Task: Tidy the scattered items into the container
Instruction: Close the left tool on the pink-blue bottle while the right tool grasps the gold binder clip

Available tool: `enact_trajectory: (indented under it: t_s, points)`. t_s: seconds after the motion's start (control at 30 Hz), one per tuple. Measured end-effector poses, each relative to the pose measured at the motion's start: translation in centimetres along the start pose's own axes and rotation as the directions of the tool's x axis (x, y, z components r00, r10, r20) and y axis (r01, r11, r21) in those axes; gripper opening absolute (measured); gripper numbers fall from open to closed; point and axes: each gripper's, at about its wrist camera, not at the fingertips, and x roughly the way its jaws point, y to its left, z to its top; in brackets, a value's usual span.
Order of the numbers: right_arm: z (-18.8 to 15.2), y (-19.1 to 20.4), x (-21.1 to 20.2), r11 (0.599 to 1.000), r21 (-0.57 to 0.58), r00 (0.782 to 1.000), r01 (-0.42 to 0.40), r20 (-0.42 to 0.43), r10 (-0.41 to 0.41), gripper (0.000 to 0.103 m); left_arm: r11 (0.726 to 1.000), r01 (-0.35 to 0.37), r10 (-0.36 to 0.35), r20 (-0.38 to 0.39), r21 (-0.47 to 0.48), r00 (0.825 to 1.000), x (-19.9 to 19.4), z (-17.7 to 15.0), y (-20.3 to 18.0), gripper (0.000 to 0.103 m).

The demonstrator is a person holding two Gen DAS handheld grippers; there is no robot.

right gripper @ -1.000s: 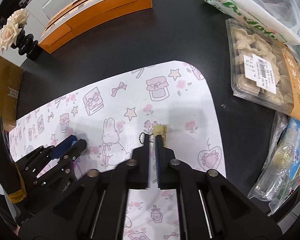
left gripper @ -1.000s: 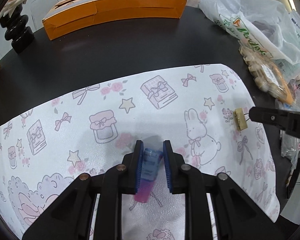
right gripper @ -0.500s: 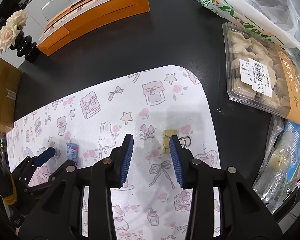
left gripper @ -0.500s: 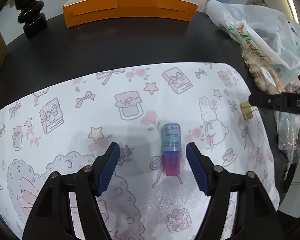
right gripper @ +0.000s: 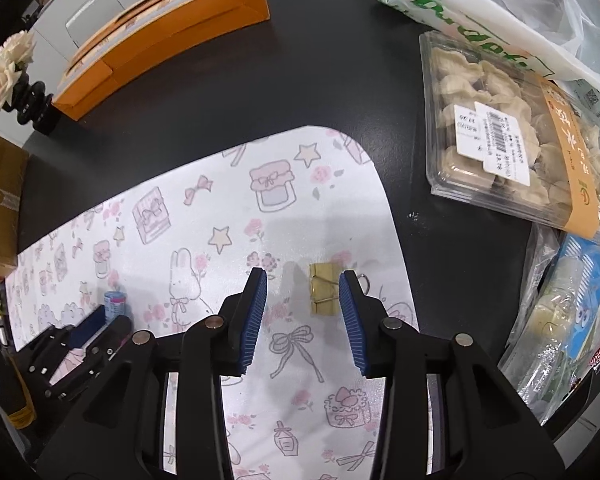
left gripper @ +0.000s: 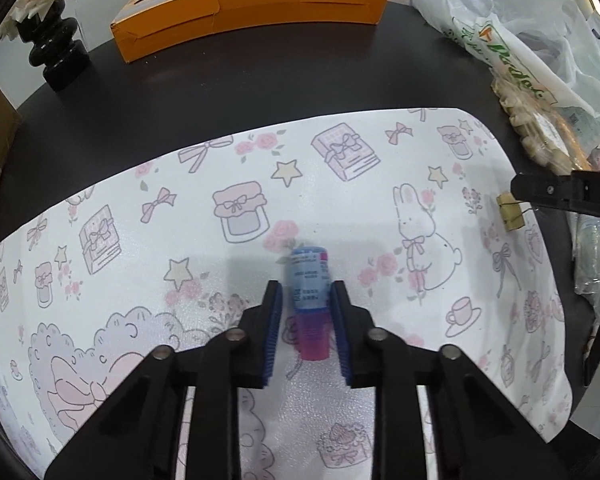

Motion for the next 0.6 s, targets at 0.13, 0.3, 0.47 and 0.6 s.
enact_trajectory:
  t_s: [0.13,0.3,0.47,0.6]
  points:
    - [0.2,-1.5,-0.9,1.0,0.021,1.0,0.001,0.003,-0.001,0.039,1.0,0.02,-0.02,-0.014,-0.004,1.0,0.0,0.1,-0.2,0.019]
    - [-0.3,-3.2,-0.5,0.998,0.055,1.0,0.02,-0.017,-0.019,0.039,1.0,0.012,-0.012,-0.018,0.01,1.0,0.0,0.0,-0.5,0.019]
    - [-0.7,-3.7,-0.4,0.999,0.03,0.999,0.012,-0.043,-0.011,0.018,1.0,0.007,-0.007,-0.022,0.01,1.0,-0.1,0.1,-0.6,0.019]
    - [-1.1,-3.3,-0.9,1.0,-0.013,0.999,0.018,-0.051,-0.018,0.003,1.0,0.005,-0.005,-0.022,0.006,1.0,-0.4,0.1,-0.5,0.019]
